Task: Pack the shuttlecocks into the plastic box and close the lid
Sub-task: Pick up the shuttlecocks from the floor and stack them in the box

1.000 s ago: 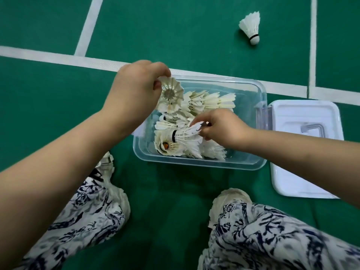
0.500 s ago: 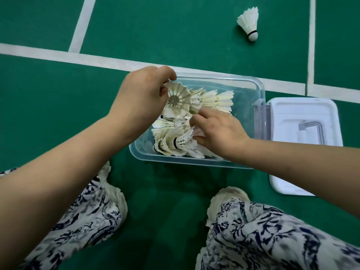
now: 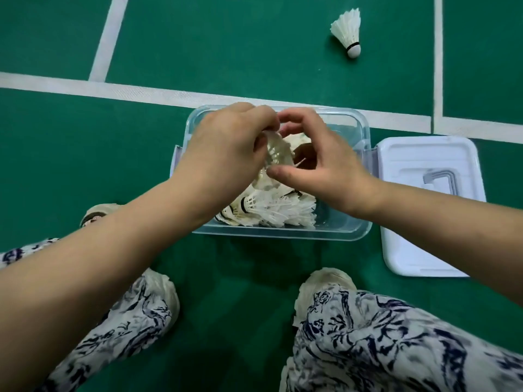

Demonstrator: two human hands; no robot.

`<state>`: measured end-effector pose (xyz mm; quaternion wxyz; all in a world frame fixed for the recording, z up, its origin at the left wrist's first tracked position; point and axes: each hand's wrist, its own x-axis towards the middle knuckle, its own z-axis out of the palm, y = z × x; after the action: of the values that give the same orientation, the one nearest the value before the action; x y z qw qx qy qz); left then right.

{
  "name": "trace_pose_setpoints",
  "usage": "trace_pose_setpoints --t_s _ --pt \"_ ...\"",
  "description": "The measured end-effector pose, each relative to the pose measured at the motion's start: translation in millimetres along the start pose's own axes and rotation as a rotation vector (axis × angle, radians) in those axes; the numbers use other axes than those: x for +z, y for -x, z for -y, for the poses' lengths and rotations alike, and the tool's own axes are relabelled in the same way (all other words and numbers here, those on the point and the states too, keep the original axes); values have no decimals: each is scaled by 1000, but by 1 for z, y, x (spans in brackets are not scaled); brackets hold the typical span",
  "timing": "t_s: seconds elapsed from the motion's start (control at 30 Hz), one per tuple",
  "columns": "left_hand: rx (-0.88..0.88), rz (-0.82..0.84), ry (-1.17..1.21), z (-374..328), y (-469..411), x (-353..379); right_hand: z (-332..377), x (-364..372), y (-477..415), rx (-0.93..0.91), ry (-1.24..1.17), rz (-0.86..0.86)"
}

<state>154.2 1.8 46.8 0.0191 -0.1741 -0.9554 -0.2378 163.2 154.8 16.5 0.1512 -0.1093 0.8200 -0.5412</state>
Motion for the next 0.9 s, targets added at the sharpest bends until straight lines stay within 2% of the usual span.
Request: trace_pose_setpoints --t_s 0.2,0.37,0.47,0.67,0.9 --pt "49 35 96 -15 1 5 -15 -9 8 71 78 -133" --pt "130 254 90 -6 7 14 -25 -28 14 111 219 -183" --pt "72 403 34 1 13 23 -28 -36 12 140 276 -222" --pt "-28 525 5 12 22 41 -29 -34 13 91 411 -59" --pt "-20 609 -55 19 25 48 -34 -20 16 94 436 53"
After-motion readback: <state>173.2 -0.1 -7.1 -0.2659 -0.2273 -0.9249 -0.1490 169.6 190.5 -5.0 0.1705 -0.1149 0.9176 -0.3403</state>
